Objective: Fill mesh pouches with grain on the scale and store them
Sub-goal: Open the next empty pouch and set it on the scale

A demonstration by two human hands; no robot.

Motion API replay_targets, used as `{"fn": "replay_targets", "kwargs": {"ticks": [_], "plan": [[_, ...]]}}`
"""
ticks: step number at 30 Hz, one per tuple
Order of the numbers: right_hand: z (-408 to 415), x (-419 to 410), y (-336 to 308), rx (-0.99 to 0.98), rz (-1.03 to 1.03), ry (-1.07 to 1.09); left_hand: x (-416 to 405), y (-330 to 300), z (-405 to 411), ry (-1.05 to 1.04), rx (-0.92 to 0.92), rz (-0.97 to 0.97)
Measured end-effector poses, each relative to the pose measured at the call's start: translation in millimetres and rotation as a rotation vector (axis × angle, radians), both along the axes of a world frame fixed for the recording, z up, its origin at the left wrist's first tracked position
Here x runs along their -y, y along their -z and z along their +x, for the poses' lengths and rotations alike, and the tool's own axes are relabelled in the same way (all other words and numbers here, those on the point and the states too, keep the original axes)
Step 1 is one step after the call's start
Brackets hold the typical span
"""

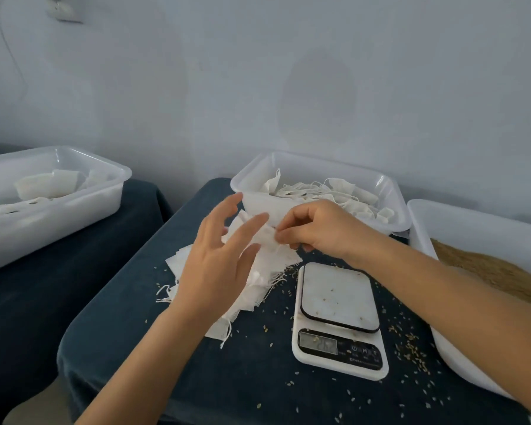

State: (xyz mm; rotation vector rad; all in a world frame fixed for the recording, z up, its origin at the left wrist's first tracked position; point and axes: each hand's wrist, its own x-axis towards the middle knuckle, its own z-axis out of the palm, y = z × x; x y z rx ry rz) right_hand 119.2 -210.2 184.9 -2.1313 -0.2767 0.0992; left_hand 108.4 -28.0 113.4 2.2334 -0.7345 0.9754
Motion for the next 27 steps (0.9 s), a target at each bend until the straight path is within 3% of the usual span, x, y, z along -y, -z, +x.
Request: {"fn": "replay_targets", "kwargs": {"ticks": [6,12,15,22,25,27], "plan": [[-31,36,7,-0.154,0.145,0.094,35,-3,-9,0.131,-0.031,0.041],[-34,70,20,-0.277,0.333,0.288,57,6,9,0.166,0.146,0.202],[-31,84,25,-0.3,0.467,0.359,58,13,17,0.166,0.133,0.227],[-33,106,35,-0.204,0.486,0.419,6,25,50,-0.132,-0.028,-0.064],[-35,106,39,-0.188,0.367,0.374,-16,45,52,-0.167,-0.171,0.119],[-35,103,40,-0.179,0.301,0.358,-26,52,51,-0.137,-0.391,0.28]]}}
